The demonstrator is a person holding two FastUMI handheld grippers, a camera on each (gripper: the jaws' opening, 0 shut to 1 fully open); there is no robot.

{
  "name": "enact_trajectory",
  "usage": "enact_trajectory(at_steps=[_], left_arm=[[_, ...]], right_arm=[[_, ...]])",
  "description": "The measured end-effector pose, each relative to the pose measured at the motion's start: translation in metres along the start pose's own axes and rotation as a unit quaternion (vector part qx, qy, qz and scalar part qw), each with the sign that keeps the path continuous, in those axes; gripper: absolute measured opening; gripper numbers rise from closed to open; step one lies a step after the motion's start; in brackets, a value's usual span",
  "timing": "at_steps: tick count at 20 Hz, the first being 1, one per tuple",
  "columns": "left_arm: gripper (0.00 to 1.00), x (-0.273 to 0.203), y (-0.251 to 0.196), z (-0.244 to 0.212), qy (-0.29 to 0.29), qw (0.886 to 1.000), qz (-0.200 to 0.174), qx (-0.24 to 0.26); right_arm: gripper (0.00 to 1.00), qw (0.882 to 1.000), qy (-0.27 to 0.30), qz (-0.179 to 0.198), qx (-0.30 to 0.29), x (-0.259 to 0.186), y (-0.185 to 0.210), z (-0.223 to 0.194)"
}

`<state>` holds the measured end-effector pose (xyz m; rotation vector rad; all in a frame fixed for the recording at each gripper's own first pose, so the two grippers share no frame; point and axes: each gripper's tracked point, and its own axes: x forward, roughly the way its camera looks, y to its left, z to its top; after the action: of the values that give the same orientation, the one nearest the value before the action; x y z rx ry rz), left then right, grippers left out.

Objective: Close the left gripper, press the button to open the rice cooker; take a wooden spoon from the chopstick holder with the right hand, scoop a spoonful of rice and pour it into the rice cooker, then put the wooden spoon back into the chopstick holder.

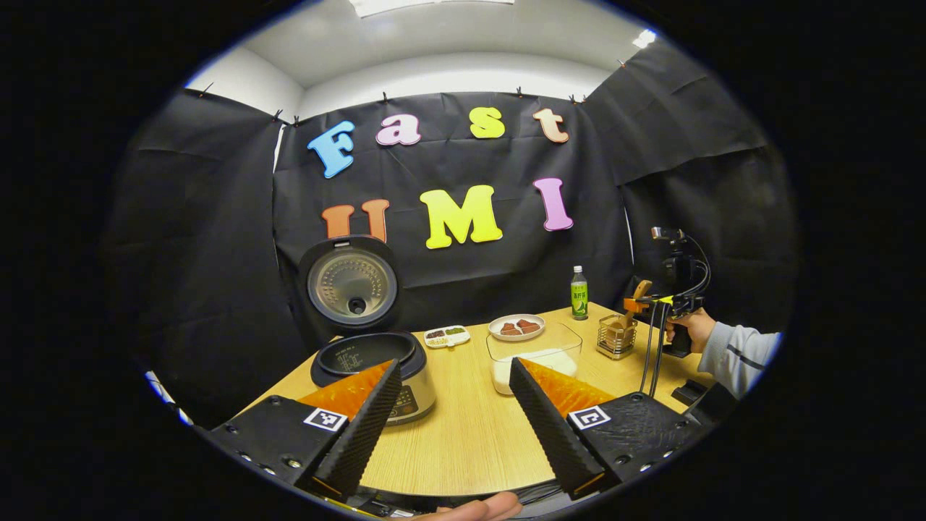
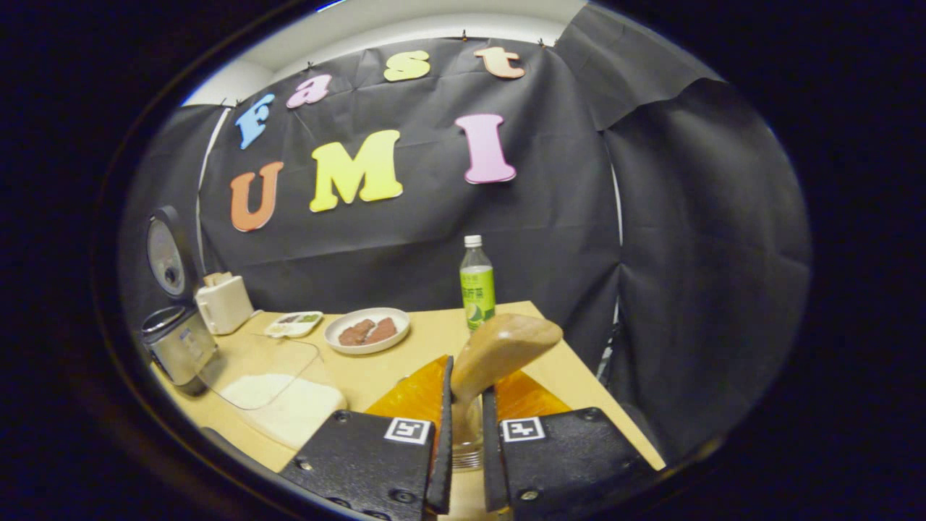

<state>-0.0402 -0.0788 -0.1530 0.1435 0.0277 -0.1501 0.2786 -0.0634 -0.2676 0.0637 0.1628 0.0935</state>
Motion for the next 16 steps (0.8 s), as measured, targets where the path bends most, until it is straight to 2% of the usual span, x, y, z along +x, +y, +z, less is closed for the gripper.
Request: enact_trajectory(at_steps=[1,5,9,16], left_arm=[[0.96,-0.002,0.001,0.001,0.000,1.000,0.001,-0.002],[0.96,-0.008,0.003,0.001,-0.004,1.000,0.002,-0.010],[0.96,-0.014,0.010,0.001,-0.015,1.000,0.004,-0.011],[0.96,-0.027,0.020,-0.004,-0.012,1.000,0.011,-0.018]], right_arm=[[0.18,1.000,-0.003,0.005,0.003,-0.002,0.005,0.004],[0.12,0.999,-0.020,0.003,-0.031,-0.011,0.023,0.027],[0.14,0.996,-0.044,0.001,-0.074,-0.029,0.037,0.058],[0.14,0.991,-0.076,0.011,-0.112,-0.060,0.078,0.102]])
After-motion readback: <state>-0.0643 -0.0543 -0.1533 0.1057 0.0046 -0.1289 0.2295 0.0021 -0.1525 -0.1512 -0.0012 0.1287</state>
